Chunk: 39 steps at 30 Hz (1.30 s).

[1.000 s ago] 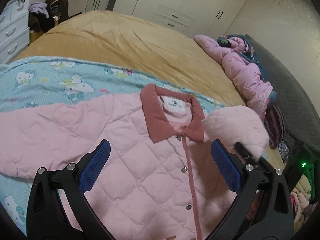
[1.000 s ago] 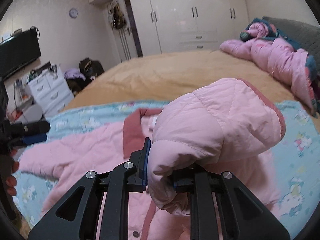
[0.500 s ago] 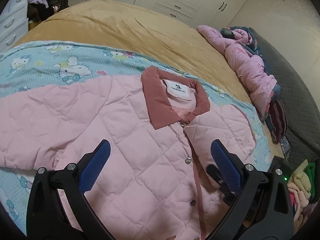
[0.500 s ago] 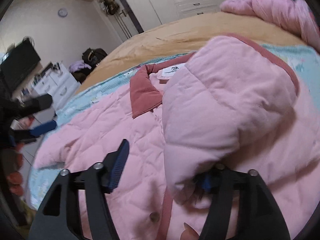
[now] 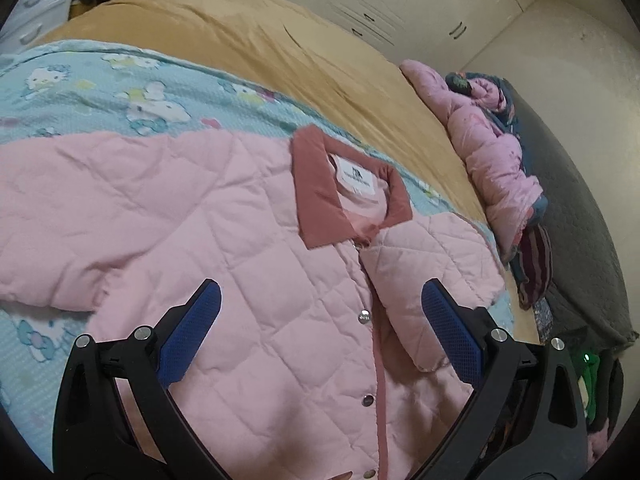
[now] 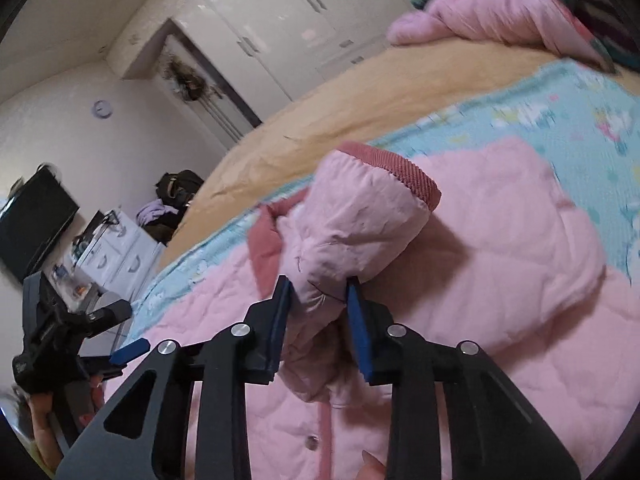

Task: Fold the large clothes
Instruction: 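Lay the sleeve across the jacket front and open the right gripper, then grasp the dark pink cuff of the folded sleeve with the left gripper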

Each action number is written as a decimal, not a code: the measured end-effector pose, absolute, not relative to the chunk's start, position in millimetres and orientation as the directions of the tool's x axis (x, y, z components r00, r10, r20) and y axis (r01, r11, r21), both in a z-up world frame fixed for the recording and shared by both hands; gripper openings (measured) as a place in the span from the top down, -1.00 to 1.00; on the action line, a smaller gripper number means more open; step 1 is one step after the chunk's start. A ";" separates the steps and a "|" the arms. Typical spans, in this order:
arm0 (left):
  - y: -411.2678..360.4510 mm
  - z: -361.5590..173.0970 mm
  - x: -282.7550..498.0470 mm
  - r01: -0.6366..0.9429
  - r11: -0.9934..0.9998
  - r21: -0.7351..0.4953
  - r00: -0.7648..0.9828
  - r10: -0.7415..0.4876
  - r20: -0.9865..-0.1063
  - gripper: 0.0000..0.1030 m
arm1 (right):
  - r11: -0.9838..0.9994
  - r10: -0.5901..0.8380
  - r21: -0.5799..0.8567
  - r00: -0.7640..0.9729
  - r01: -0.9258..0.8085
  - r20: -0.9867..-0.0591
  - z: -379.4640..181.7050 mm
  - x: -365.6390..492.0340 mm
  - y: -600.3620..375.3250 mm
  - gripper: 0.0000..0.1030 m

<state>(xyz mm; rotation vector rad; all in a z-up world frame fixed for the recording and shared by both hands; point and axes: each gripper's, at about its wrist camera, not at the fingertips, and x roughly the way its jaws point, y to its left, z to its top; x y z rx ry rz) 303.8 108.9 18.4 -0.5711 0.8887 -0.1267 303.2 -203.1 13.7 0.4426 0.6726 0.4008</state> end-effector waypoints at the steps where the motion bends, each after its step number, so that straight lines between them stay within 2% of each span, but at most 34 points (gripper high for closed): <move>1: 114.8 20.6 302.4 -0.134 0.836 -0.532 0.643 -0.335 -0.689 -0.83 | 0.841 0.494 0.480 0.714 -0.249 -0.496 18.4 299.4 -193.5 0.52; 5: 135.4 27.0 297.4 -0.165 0.803 -0.573 0.676 -0.331 -0.658 -0.83 | 0.839 0.539 0.388 0.671 -0.380 -0.509 19.9 288.3 -153.6 0.77; 9: 148.9 31.6 291.4 -0.174 0.787 -0.592 0.703 -0.322 -0.634 -0.83 | 0.817 0.577 0.399 0.603 -0.416 -0.551 5.2 286.1 -133.0 0.78; 16: 156.9 10.6 293.4 -0.203 0.778 -0.595 0.669 -0.333 -0.664 -0.83 | 0.802 0.597 0.426 0.542 -0.419 -0.591 -6.9 279.8 -126.7 0.76; 17: 157.1 5.7 293.8 -0.206 0.777 -0.595 0.662 -0.337 -0.670 -0.83 | 0.803 0.595 0.429 0.541 -0.413 -0.594 -5.4 278.8 -131.1 0.72; 19: 155.5 -10.4 297.5 -0.207 0.762 -0.613 0.633 -0.373 -0.678 -0.83 | 0.812 0.583 0.428 0.552 -0.397 -0.596 -2.1 275.6 -139.7 0.41; 21: 151.0 -25.9 300.8 -0.201 0.738 -0.644 0.605 -0.424 -0.674 -0.83 | 0.817 0.576 0.435 0.558 -0.379 -0.598 -2.7 276.2 -149.6 0.25; 25: 138.8 -48.7 308.9 -0.184 0.708 -0.682 0.569 -0.489 -0.661 -0.83 | 0.837 0.541 0.448 0.595 -0.315 -0.594 -0.1 272.0 -179.2 0.15; 30: 127.7 -59.2 320.9 -0.190 0.741 -0.644 0.553 -0.461 -0.694 -0.82 | 0.848 0.508 0.471 0.630 -0.243 -0.588 1.8 268.6 -212.8 0.14; 31: 125.5 -60.2 323.2 -0.188 0.749 -0.635 0.555 -0.453 -0.698 -0.76 | 0.851 0.498 0.472 0.637 -0.230 -0.588 2.4 267.9 -218.8 0.14; 32: 125.0 -60.7 325.2 -0.187 0.754 -0.629 0.556 -0.447 -0.701 -0.58 | 0.851 0.494 0.477 0.642 -0.219 -0.586 2.6 267.3 -224.7 0.14; 33: 123.5 -61.2 327.9 -0.187 0.763 -0.619 0.558 -0.436 -0.706 -0.50 | 0.852 0.490 0.480 0.646 -0.210 -0.585 1.9 267.8 -229.1 0.14; 35: 122.8 -62.2 333.1 -0.189 0.775 -0.603 0.562 -0.419 -0.714 -0.18 | 0.856 0.474 0.481 0.656 -0.187 -0.587 1.5 267.8 -238.5 0.14; 36: 122.0 -63.4 336.1 -0.193 0.782 -0.592 0.560 -0.408 -0.721 -0.14 | 0.857 0.468 0.484 0.660 -0.177 -0.588 0.9 267.6 -243.4 0.14; 39: 122.0 -67.4 341.7 -0.202 0.799 -0.567 0.565 -0.378 -0.734 0.23 | 0.860 0.453 0.487 0.667 -0.152 -0.592 -1.5 266.9 -252.8 0.14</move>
